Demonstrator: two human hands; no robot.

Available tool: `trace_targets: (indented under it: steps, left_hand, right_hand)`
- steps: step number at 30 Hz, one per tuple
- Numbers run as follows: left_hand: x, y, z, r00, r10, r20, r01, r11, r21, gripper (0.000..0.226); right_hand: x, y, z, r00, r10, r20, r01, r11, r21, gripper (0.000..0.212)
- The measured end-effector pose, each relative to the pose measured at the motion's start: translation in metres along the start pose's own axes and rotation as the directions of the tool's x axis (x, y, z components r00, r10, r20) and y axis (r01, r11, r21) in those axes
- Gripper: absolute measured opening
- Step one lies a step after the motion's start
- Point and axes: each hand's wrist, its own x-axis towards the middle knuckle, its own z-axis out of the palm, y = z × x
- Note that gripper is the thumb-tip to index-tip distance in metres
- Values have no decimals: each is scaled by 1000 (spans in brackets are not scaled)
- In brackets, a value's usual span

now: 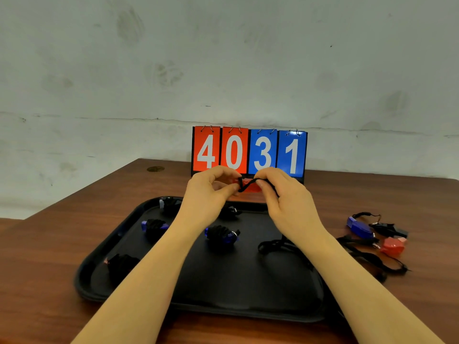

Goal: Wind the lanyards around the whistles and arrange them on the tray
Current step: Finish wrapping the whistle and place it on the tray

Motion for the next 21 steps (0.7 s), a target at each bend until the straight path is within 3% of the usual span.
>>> trace_targets:
  steps: [5,9,16,19,21]
  left_hand:
    - [-3,2,0,998,22,57,-20,999,-27,20]
    - [-5,2,1,992,36,122,-39,999,25,23]
    - [-7,5,-3,975,45,219,-45,999,-4,25]
    - [-8,10,-4,974,45,220,-22,994,-106,24]
    - [-9,12,-5,976,46,215,-1,979,-205,24]
  right_hand:
    - [0,2,-1,998,60,-35,-58,997,54,17]
    - [2,4,-2,973,231,6,-227,953,201,13]
    - [7,5,-11,879,422,222,-476,743,471,9]
    - [8,7,-16,823,497,276,-551,575,605,8]
    - [9,9,-16,796,530,294,-579,523,625,9]
